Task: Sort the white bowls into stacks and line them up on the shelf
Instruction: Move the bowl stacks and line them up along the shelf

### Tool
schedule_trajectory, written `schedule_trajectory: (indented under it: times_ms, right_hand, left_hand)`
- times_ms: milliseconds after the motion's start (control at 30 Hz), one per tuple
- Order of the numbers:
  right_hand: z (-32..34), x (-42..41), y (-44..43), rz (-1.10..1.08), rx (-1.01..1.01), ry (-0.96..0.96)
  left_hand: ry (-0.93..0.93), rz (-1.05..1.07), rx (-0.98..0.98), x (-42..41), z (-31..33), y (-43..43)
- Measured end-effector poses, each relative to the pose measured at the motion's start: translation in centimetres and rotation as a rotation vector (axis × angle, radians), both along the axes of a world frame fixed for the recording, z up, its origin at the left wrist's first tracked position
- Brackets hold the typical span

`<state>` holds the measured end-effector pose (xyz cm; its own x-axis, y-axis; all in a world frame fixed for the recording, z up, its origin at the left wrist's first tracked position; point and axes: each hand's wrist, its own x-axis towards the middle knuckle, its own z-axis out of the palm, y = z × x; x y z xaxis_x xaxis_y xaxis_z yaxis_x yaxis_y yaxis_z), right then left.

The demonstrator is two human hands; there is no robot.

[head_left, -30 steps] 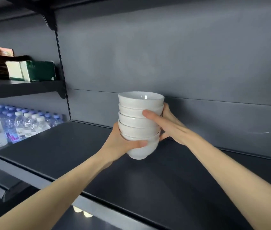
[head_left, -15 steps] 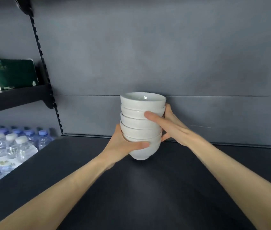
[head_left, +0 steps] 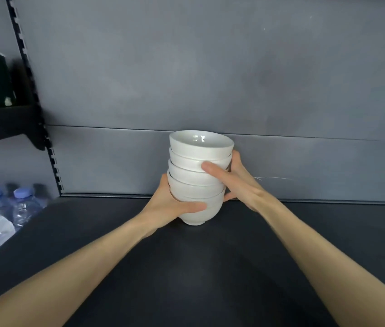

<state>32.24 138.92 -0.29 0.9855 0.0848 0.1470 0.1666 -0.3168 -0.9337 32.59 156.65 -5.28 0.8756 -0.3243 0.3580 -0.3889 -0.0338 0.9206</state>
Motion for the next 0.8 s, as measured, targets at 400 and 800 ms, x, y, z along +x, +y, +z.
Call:
schedule_trajectory:
  times_ms: [400, 800]
  right_hand:
    - [-0.2, 1.4, 1.5, 0.037, -0.013, -0.034]
    - [-0.5, 1.1, 1.5, 0.044, 0.019, -0.015]
  left_hand:
    - [-0.023, -0.025, -0.005, 1.0, 0.2, 1.1]
    - [-0.052, -0.008, -0.016, 1.0, 0.0, 1.2]
